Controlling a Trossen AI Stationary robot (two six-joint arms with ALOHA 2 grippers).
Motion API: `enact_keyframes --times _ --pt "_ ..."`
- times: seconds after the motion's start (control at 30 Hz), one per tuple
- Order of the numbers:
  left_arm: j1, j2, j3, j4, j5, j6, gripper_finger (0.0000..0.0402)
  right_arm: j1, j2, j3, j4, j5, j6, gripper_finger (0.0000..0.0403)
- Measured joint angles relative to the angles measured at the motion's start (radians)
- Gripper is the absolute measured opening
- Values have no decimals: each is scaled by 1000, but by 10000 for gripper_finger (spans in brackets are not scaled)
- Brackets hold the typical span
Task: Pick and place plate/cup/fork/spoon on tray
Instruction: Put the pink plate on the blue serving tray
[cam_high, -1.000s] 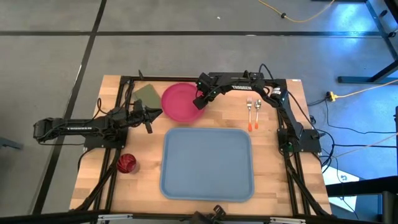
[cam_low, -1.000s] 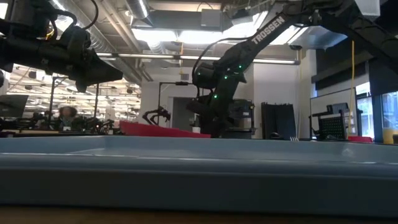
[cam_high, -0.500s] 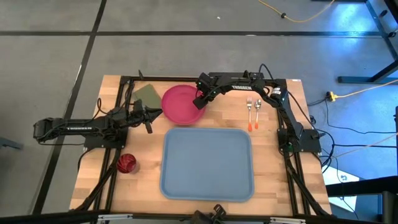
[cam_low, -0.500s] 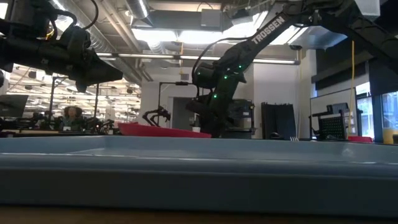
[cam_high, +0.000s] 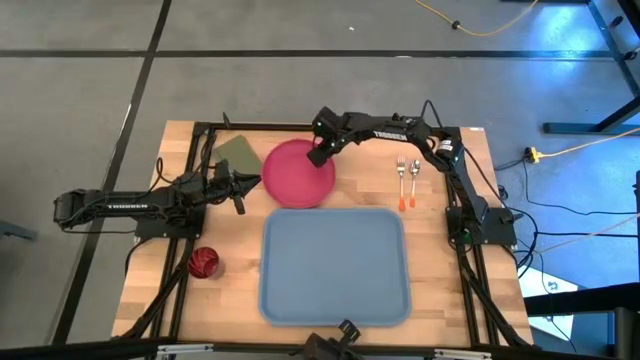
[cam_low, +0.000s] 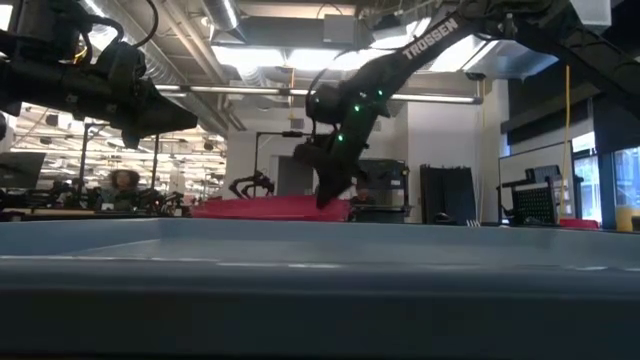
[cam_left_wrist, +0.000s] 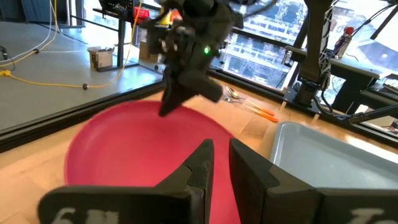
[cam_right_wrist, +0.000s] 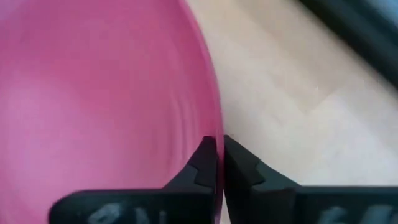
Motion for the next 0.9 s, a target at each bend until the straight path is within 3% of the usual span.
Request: enact_keyframes --times 0.23,0.43,0.5,0.73,0.9 --pt "0 0 0 0 0 -1 42 3 2 283 -235 67 -64 8" --pt "0 0 0 0 0 0 42 35 2 572 -627 325 -113 8" --pt "0 0 0 0 0 0 42 46 -51 540 -675 374 -117 8" --pt "0 0 0 0 -3 6 42 144 -178 422 -926 341 -33 8" --pt "0 0 0 1 -3 7 42 273 -242 293 -924 307 10 8"
